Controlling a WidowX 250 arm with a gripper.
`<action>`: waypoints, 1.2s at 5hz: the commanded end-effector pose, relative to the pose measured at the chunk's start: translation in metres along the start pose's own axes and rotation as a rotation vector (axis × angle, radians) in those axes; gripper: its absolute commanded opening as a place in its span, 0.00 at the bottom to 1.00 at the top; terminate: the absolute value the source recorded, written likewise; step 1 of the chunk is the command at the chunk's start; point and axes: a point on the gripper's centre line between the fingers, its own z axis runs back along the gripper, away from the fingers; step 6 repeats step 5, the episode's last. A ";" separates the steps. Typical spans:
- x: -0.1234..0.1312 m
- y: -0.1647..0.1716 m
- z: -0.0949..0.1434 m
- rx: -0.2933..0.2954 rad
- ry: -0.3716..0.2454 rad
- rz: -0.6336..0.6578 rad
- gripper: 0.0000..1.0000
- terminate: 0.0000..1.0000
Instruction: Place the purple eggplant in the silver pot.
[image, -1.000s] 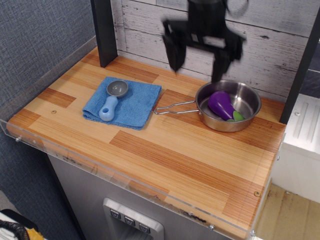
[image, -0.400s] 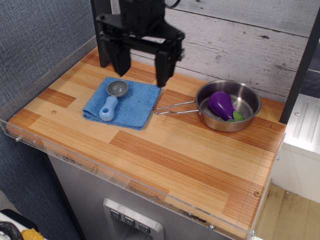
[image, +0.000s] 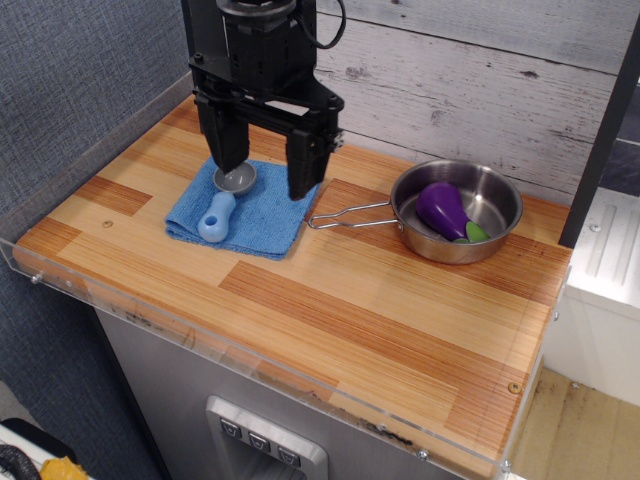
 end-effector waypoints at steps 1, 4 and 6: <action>-0.004 -0.002 0.013 0.006 -0.042 -0.011 1.00 0.00; -0.004 -0.002 0.013 0.006 -0.042 -0.011 1.00 0.00; -0.004 -0.002 0.013 0.006 -0.042 -0.011 1.00 1.00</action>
